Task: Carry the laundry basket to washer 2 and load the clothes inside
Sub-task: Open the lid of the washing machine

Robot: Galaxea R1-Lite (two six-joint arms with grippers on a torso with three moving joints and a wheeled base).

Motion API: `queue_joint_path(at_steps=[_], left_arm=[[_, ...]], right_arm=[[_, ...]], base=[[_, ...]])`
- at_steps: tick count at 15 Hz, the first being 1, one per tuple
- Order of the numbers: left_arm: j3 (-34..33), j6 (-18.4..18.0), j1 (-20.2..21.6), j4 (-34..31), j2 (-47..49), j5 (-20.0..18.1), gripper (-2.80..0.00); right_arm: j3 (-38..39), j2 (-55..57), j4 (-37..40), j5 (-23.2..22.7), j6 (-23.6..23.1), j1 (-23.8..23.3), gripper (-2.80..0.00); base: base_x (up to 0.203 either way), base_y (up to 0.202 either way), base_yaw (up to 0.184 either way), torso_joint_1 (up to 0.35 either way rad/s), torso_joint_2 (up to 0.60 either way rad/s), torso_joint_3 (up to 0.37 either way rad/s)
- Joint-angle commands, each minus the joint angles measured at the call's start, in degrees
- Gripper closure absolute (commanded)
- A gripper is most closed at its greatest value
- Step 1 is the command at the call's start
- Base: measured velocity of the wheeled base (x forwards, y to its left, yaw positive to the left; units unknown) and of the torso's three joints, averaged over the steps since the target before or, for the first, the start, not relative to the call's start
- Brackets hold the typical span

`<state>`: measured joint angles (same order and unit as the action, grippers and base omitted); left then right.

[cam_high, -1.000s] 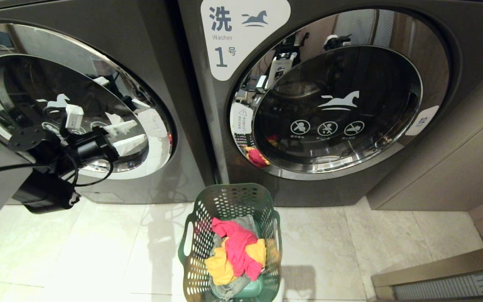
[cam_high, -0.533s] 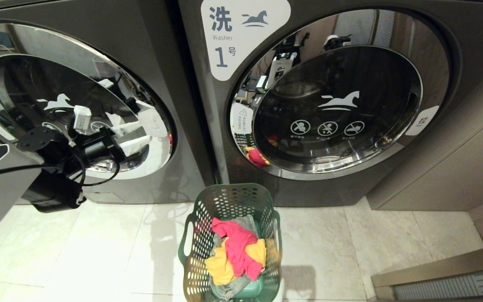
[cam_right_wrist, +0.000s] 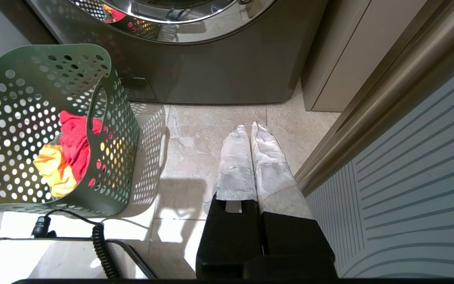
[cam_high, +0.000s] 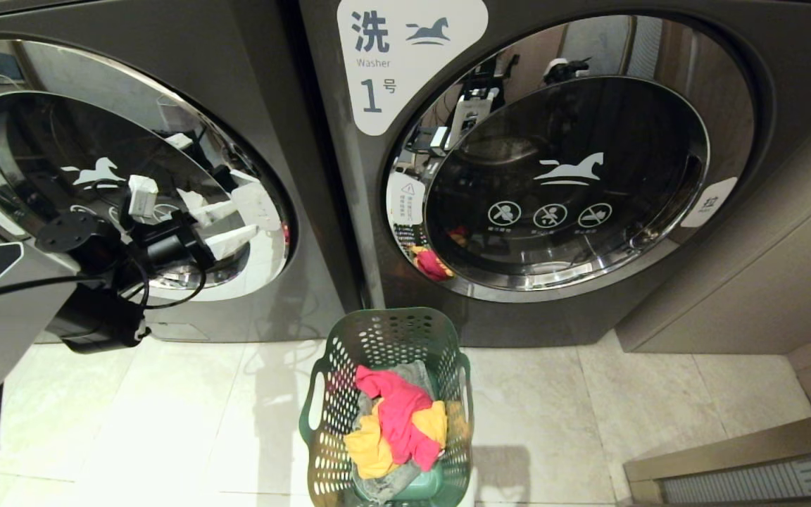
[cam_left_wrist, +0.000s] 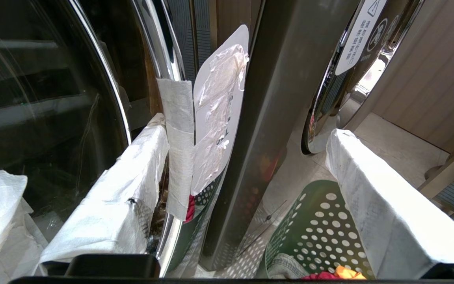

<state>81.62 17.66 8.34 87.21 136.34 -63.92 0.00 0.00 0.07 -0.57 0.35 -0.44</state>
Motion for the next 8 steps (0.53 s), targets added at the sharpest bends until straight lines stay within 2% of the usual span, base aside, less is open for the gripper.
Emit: queue_joint_path(at_steps=[1, 8], left_arm=[[0.0, 0.1, 0.1, 0.5, 0.3, -0.4, -2.8], [-1.3, 0.8, -0.3, 0.5, -0.3, -3.2, -2.8]], right_arm=[[0.0, 0.1, 0.0, 0.0, 0.0, 0.0, 0.0], [0.0, 0.0, 0.0, 0.0, 0.0, 0.0, 0.0]], base=[[0.0, 0.0, 0.0, 0.0, 0.0, 0.0], [0.0, 0.0, 0.0, 0.0, 0.0, 0.0]])
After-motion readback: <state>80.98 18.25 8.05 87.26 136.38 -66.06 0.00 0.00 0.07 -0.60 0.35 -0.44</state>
